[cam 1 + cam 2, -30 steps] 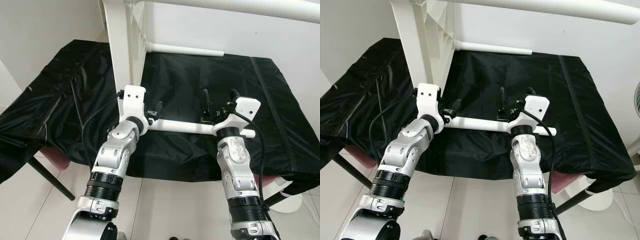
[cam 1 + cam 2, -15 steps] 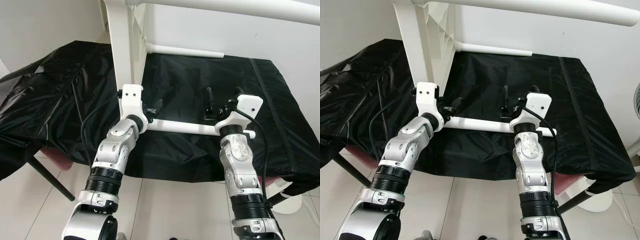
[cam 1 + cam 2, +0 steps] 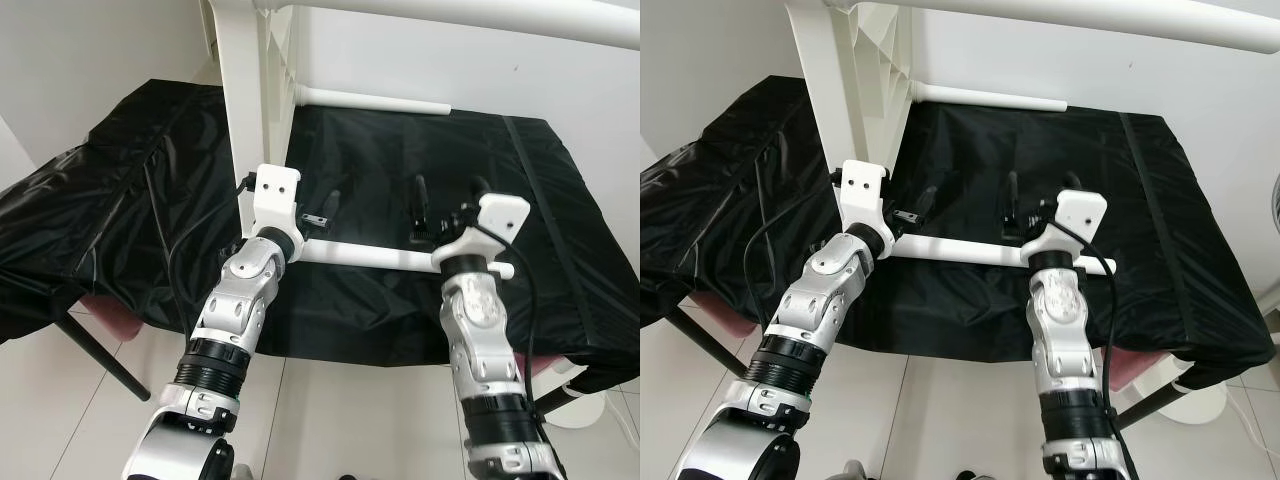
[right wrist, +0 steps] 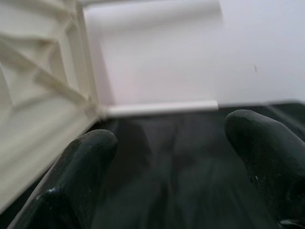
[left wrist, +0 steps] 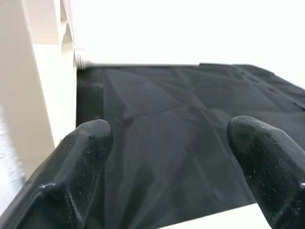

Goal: Building children table

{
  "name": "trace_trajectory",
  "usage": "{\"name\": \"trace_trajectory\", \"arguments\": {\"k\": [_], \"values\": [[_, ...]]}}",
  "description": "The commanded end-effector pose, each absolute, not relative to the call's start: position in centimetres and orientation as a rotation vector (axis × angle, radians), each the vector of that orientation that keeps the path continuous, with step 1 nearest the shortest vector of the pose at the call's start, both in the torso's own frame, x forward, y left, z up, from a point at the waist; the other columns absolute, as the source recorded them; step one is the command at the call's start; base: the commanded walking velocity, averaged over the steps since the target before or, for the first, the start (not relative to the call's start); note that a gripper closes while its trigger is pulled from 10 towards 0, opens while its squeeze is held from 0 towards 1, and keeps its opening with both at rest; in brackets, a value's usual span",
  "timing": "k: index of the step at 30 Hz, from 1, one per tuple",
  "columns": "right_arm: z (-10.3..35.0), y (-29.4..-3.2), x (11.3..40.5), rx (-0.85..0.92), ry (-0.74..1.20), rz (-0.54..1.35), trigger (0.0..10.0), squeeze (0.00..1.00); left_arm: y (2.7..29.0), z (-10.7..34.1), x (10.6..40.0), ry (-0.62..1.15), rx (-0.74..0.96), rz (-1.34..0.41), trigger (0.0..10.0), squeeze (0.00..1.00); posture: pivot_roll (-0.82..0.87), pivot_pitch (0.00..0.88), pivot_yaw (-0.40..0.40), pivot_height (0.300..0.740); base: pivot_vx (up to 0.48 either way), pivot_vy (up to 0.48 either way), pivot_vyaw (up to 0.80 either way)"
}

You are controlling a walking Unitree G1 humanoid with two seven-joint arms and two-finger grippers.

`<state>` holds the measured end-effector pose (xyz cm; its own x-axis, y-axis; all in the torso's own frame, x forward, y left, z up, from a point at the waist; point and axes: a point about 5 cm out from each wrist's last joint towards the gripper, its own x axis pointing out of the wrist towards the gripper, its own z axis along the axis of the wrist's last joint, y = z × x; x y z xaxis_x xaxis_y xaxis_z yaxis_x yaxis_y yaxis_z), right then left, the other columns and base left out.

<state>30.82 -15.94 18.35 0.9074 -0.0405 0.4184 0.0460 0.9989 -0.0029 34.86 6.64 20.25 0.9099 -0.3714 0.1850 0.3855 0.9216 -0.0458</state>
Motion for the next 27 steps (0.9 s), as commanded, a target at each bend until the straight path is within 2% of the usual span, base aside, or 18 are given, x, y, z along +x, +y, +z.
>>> {"name": "trace_trajectory", "arguments": {"k": [1, 10, 27], "values": [[17.1, -15.8, 30.3, -0.015, -0.403, -0.047, 10.0, 0.0, 7.1, 19.8, 34.5, -0.189, -0.094, -0.388, 10.0, 0.0, 0.06, 0.021, -0.011, 0.74, 0.0, 0.0, 0.0], [16.0, -15.6, 30.3, -0.028, -0.366, -0.04, 10.0, 0.0, 6.8, 17.5, 33.2, -0.165, -0.075, -0.412, 10.0, 0.0, 0.06, 0.001, -0.019, 0.74, 0.0, 0.0, 0.0], [16.3, -15.3, 30.7, -0.043, -0.379, -0.006, 10.0, 0.0, 6.8, 17.2, 33.4, -0.175, -0.032, -0.419, 10.0, 0.0, 0.06, 0.0, -0.03, 0.74, 0.0, 0.0, 0.0]]}}
